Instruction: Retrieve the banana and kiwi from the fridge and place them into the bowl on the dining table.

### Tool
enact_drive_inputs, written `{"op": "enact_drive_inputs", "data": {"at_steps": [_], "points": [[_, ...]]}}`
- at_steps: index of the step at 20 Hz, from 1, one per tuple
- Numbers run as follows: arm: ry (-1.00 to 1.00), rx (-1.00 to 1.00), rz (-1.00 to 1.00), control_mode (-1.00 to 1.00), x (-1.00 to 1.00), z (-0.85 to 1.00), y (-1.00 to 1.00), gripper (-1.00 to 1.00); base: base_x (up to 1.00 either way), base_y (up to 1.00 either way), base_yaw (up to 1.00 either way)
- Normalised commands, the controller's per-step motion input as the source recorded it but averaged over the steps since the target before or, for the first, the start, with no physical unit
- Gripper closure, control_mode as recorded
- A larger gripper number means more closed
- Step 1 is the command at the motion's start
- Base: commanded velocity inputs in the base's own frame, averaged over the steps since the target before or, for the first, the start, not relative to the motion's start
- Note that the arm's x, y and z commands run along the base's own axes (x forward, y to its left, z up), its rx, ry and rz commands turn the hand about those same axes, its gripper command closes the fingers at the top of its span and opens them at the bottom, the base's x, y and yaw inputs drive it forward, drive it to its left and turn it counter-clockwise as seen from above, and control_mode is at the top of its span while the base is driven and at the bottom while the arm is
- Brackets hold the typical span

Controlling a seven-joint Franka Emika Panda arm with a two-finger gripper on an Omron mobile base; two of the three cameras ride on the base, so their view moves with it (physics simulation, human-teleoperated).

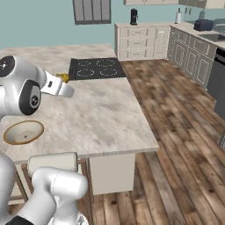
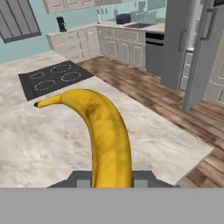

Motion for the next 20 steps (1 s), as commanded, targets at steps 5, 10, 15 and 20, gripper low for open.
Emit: {"op": "enact_drive_inputs", "data": {"at_steps": [5, 10, 15, 20], "points": [[0.00, -0.03, -0.01, -1.00, -0.01, -0.08, 0.87, 1.00, 0.00, 0.00, 0.00], [0.01, -0.01, 0.00, -1.00, -0.06, -0.04, 0.91, 1.00, 0.00, 0.00, 0.00], [0.10, 0.01, 0.00, -1.00, -0.09, -0.08, 0.76, 1.00, 0.00, 0.00, 0.00], [0.23, 0.09, 0.00, -1.00, -0.16, -0.14, 0.64, 1.00, 0.00, 0.00, 0.00]]}}
